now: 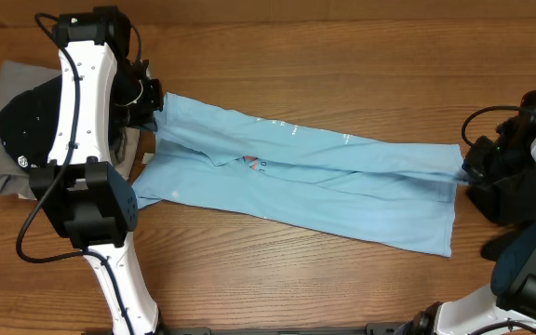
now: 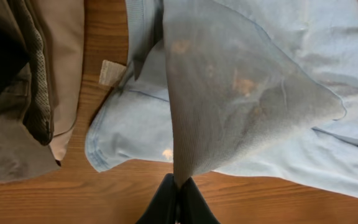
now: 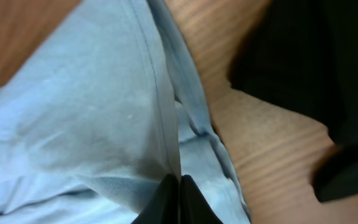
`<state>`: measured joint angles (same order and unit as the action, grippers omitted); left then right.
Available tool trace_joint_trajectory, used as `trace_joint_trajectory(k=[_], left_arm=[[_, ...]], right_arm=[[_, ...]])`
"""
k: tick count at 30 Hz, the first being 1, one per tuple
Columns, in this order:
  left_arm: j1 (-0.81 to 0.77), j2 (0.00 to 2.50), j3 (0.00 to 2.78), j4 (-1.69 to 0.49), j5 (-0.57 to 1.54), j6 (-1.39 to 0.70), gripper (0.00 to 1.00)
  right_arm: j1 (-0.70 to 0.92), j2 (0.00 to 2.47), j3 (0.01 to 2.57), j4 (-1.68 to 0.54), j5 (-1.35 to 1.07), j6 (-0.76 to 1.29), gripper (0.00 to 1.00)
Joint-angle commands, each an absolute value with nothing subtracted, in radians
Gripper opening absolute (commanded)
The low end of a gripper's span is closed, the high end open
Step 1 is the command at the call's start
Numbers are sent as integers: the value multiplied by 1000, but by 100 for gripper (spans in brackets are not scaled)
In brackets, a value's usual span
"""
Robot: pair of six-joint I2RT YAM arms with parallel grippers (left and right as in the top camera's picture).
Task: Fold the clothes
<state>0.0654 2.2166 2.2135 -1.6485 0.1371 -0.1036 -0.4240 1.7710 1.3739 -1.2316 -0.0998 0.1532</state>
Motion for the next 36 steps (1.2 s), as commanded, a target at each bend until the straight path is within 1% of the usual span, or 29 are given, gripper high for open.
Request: trace_joint_trajectory(k=[1, 6, 10, 11, 12, 13, 14, 16, 18, 19, 20, 21, 22, 25, 27, 28, 31, 36], left_arm=[[65, 2217, 2201, -1646, 96, -89, 5], [65, 2217, 2201, -1647, 58, -89, 5], [65, 2217, 2201, -1645, 58, -89, 6], [65, 2217, 2201, -1645, 59, -89, 6], [65, 2217, 2201, -1644, 58, -90, 7], [65, 2217, 2201, -1643, 58, -90, 9], [65, 2217, 2201, -1644, 58, -89, 10], [65, 2217, 2201, -1645, 50, -90, 12], [66, 2217, 2201, -1645, 44, -90, 17], [66, 2217, 2201, -1645, 44, -89, 21], [66, 2217, 2201, -1647, 44, -89, 29], [66, 2217, 2201, -1649, 44, -89, 41], [66, 2217, 2201, -1652, 44, -89, 44], [66, 2217, 2201, -1655, 44, -89, 44], [66, 2216, 2202, -1662, 51, -89, 37], [66, 2215, 2204, -1670, 60, -88, 35], [66, 2208, 2228, -1690, 114, -61, 33], [66, 2135, 2280, -1690, 202, -37, 34]], right_arm=[[-428, 1750, 1389, -1250, -6, 168, 7], [-428, 1750, 1389, -1259, 79, 218, 8], [-427, 1750, 1389, -1262, 76, 218, 9], [-427, 1750, 1389, -1262, 71, 218, 14], [-427, 1750, 1389, -1262, 58, 217, 23], [-427, 1750, 1389, -1262, 47, 217, 39], [-427, 1750, 1389, -1262, 47, 217, 48], [-427, 1750, 1389, -1262, 48, 217, 51], [-428, 1750, 1389, -1254, 46, 217, 56], [-428, 1750, 1389, -1249, 34, 217, 58], [-428, 1750, 1389, -1245, 11, 217, 59], [-428, 1750, 1389, -1243, -18, 216, 59], [-427, 1750, 1389, -1239, -41, 216, 59], [-427, 1750, 1389, -1230, -93, 208, 60], [-427, 1750, 1388, -1216, -93, 210, 65], [-427, 1750, 1384, -1197, -100, 210, 69], [-435, 1753, 1362, -1134, -139, 213, 71], [-488, 1791, 1340, -1126, -160, 213, 78]])
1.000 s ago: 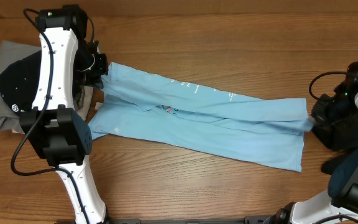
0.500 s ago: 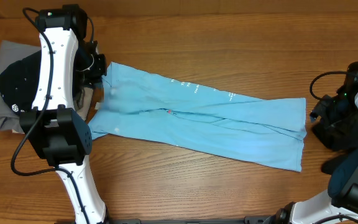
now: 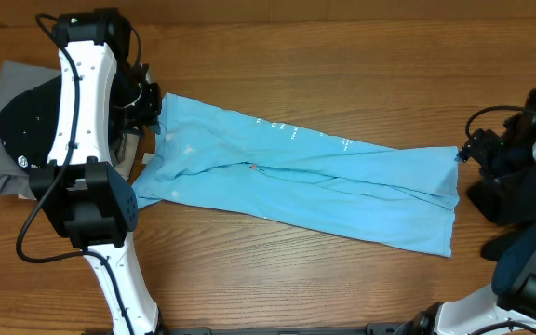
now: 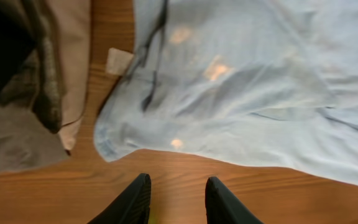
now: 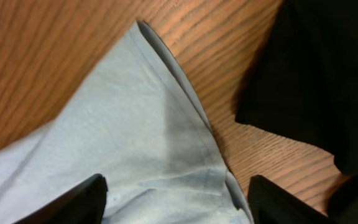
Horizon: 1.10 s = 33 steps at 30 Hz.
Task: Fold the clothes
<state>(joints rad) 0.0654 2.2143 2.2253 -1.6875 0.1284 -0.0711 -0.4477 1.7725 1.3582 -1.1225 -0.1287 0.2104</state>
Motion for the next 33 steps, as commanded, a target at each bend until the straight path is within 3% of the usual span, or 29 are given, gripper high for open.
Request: trace_joint_trajectory(k=[1, 6, 10, 26, 30, 33], left_arm=[[66, 2113, 2294, -1690, 205, -32, 35], [66, 1980, 2322, -1690, 197, -20, 52], [66, 1907, 2322, -1690, 170, -19, 58], [65, 1892, 2321, -1686, 177, -19, 57], [65, 1892, 2321, -1685, 177, -19, 57], [65, 1892, 2321, -1679, 177, -19, 57]], right_arm=[[-506, 1800, 1337, -1128, -176, 213, 79], [-607, 1817, 1293, -1152, -311, 158, 79], [-642, 1817, 1234, -1160, -318, 131, 79], [-623, 1821, 962, -878, -485, 3, 78], [-593, 1821, 961, -866, -559, -31, 74], [-560, 1821, 961, -844, -555, -30, 60]])
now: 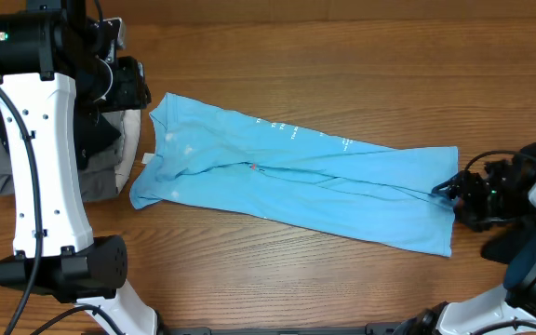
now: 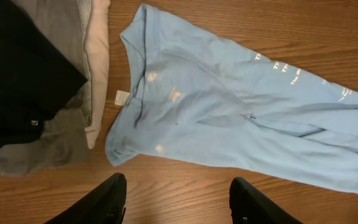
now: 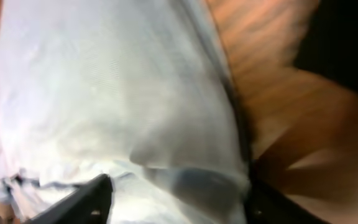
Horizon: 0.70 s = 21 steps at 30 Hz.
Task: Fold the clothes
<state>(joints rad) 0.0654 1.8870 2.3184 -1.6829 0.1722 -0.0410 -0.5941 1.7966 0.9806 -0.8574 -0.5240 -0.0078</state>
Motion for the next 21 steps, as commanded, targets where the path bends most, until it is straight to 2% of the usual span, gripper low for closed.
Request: trace_joint_trajectory(k=[1, 2, 5, 8, 10, 13, 21], left_arm=[[65, 1892, 2321, -1678, 177, -19, 57], [65, 1892, 2321, -1679, 177, -19, 57], [65, 1892, 2321, -1679, 177, -19, 57], [65, 1892, 2321, -1680, 177, -19, 56], [65, 1892, 2321, -1680, 176, -18, 56], [65, 1892, 2321, -1679, 177, -18, 57], [65, 1892, 2321, -1679, 175, -1, 56]], right_arm=[[-549, 1821, 961, -832, -555, -21, 55], [-542, 1821, 961, -821, -550, -7, 53], [-532, 1821, 961, -810, -459, 72, 30], [-537, 1821, 962, -836, -382, 99, 16], [-546, 1821, 962, -842, -378, 98, 10], [-563, 1818, 972, -847, -373, 97, 4], [-606, 1771, 1145, -1039, -226, 109, 4]])
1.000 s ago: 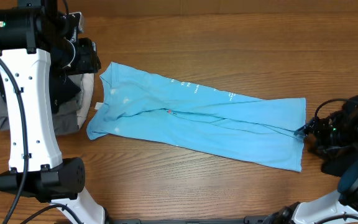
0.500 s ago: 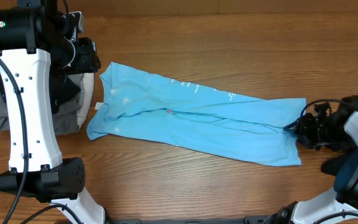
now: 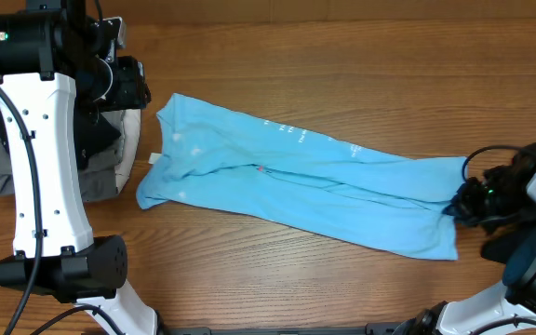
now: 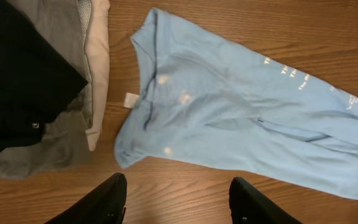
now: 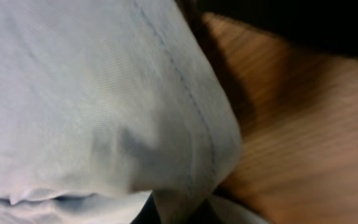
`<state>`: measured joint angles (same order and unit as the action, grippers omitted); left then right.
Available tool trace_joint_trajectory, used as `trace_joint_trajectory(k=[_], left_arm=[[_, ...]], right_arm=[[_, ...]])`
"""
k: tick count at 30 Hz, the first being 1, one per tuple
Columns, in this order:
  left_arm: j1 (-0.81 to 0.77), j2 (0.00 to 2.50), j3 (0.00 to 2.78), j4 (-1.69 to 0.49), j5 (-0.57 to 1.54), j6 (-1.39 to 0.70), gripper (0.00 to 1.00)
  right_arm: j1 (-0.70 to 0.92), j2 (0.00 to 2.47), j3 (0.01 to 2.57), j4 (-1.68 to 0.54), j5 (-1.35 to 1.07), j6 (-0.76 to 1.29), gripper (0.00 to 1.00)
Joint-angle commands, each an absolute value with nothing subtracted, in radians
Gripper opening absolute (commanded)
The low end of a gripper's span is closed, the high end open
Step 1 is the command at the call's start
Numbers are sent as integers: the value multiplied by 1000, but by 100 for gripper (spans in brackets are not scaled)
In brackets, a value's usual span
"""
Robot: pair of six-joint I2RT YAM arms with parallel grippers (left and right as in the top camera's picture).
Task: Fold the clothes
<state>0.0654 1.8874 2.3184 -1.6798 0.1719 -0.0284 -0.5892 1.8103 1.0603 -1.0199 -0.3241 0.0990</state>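
Observation:
A light blue shirt (image 3: 305, 181), folded lengthwise into a long band, lies slanting across the wooden table (image 3: 342, 56) from upper left to lower right. My right gripper (image 3: 461, 202) is down at its right end, shut on the hem; in the right wrist view the blue fabric (image 5: 104, 93) fills the frame and bunches into the closed jaws (image 5: 179, 214). My left gripper (image 4: 179, 202) hangs open high above the shirt's collar end (image 4: 148, 81), touching nothing.
A pile of clothes (image 4: 36, 143) in black, grey and cream lies at the left edge, right beside the shirt's collar end. Something black (image 5: 291, 18) lies just past the shirt's right end. Bare wood runs along the far and near sides.
My right gripper was open around the shirt's right end and is now shut on it. The whole shirt sits slightly further right. The left arm has not moved.
Both grippers were shut on the shirt's two ends, holding the top layer lifted. Then both were open and the shirt lay flat in a long band. The left arm then stood high above the pile while the right sat open at the hem, where it now grips.

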Motion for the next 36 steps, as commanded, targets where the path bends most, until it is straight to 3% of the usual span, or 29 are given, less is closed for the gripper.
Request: trace_joint_trajectory(k=[1, 7, 10, 14, 23, 36], left_arm=[[67, 1892, 2321, -1679, 175, 1, 56], [67, 1892, 2321, -1679, 173, 2, 57], [67, 1892, 2321, -1679, 154, 4, 51], [78, 1888, 2322, -1675, 123, -4, 54], [180, 1884, 2327, -1677, 193, -22, 56], [193, 1884, 2326, -1689, 212, -22, 57]], right_arm=[[-607, 1761, 1171, -1061, -210, 109, 4], [-603, 1716, 1261, -1118, -195, 109, 4], [-587, 1697, 1265, -1124, -196, 108, 4], [-525, 1654, 1265, -1125, -220, 105, 4], [-176, 1607, 1265, -1146, -217, 179, 4], [279, 1728, 1264, -955, -242, 402, 4]])
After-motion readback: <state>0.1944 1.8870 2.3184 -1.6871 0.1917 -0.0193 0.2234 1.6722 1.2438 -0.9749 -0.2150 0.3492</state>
